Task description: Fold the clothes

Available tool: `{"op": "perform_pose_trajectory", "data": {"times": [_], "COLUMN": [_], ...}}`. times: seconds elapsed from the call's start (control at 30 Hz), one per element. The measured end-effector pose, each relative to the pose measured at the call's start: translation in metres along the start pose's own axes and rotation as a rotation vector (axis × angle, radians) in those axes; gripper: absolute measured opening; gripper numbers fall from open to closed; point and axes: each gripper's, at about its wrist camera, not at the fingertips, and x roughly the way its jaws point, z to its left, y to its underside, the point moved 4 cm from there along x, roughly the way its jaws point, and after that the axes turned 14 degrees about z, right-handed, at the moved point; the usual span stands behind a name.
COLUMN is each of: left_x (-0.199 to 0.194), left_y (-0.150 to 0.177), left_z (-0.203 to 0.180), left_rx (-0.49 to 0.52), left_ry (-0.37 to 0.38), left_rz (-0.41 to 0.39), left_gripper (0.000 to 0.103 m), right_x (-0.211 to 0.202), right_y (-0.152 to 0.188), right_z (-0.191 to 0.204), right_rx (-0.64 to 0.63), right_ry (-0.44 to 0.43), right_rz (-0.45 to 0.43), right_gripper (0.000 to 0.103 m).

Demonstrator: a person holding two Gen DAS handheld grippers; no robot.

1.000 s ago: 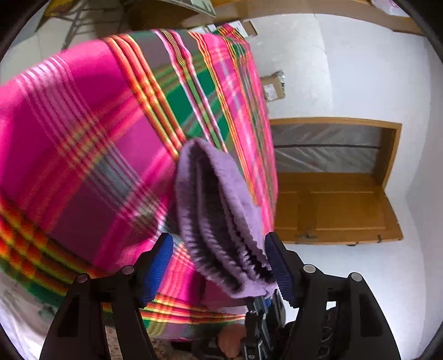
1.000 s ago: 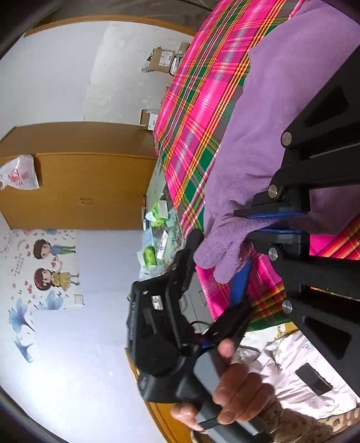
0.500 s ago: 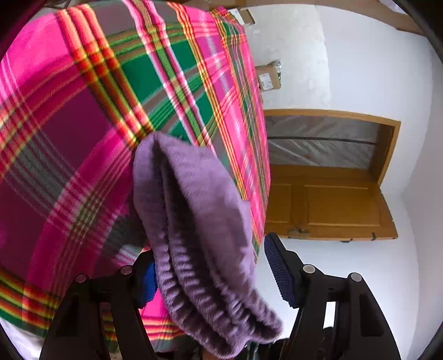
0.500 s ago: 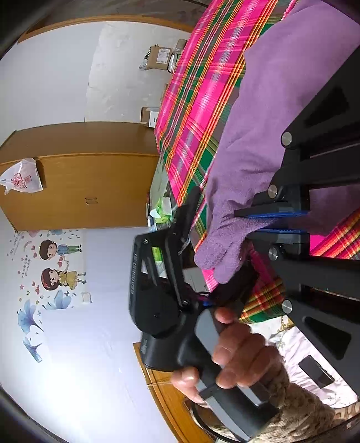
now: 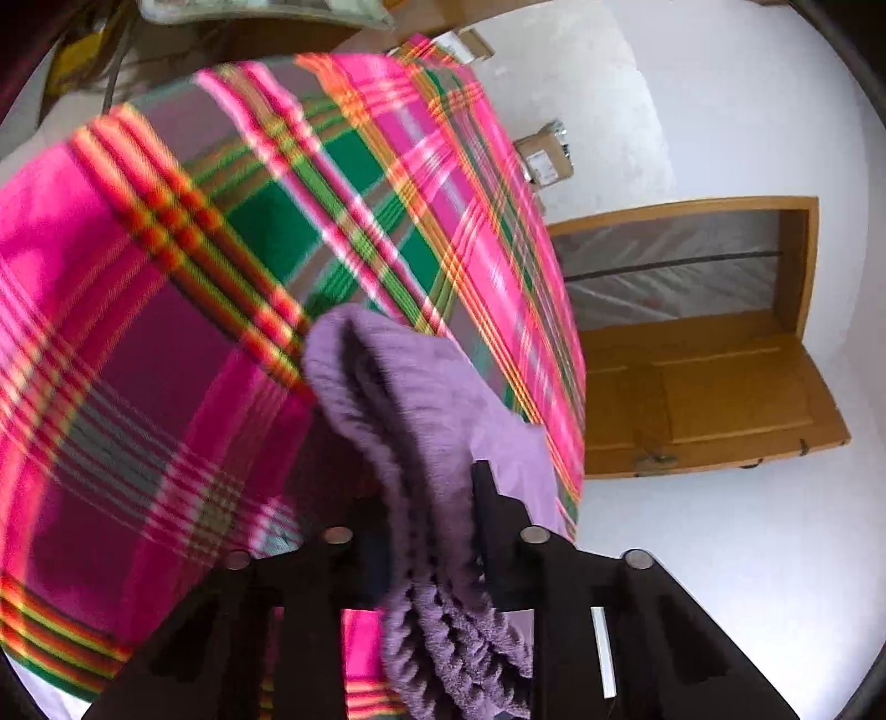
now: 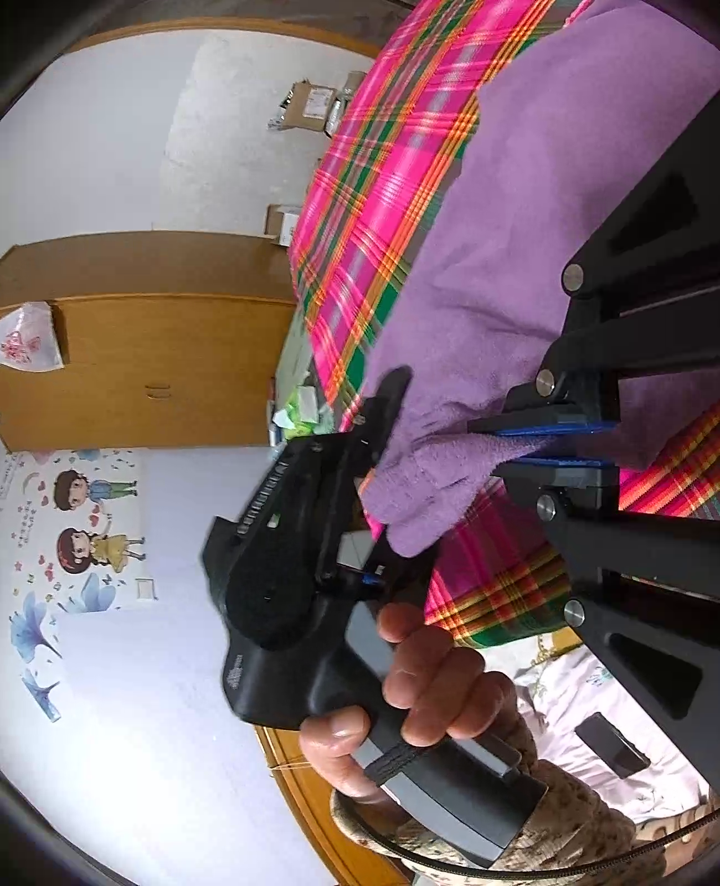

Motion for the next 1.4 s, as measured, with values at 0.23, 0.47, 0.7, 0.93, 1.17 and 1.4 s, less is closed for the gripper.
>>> {"op": "perform_pose_trajectory", "data": {"times": [0.23, 0.47, 0.7, 0.93, 1.17, 1.4], "left_x": [-0.017, -0.037, -0.035, -0.028, -0.021, -0.021], "left_y": [-0.002, -0.004, -0.017, -0.019, -0.016, -0.008], "left_z": [0.000, 0.005, 0.005, 0.004, -0.002, -0.028], "left_rx": [0.056, 0.092, 0.096, 0.097, 0.122, 0.168], "left_ry": [-0.042, -0.090, -0.109, -0.167, -0.211, -0.206], "left_rz": [-0.023, -0.049, -0.056, -0.058, -0.065, -0.076], "left_gripper": [0.021, 0.020, 0.019, 0.019, 0.019, 0.019], "right_x": [0.009, 0.027, 0.038, 0.054, 0.045, 0.019], "right_y": [-0.010, -0.023, -0.035, -0.030, -0.024, -0.025], "right_z": [0.004, 0.015, 0.015, 0.010, 0.007, -0.008], "right_rx": [0.010, -0.010, 0.014, 0.053, 0.047, 0.074], "right_ry": [-0.026, -0.040, -0.066, -0.091, -0.072, -0.042], "right_rz": [0.026, 0.058, 0.068, 0.111, 0.076, -0.003], "right_gripper": [0.006, 0.006, 0.006, 0.006, 0.006, 0.006]}}
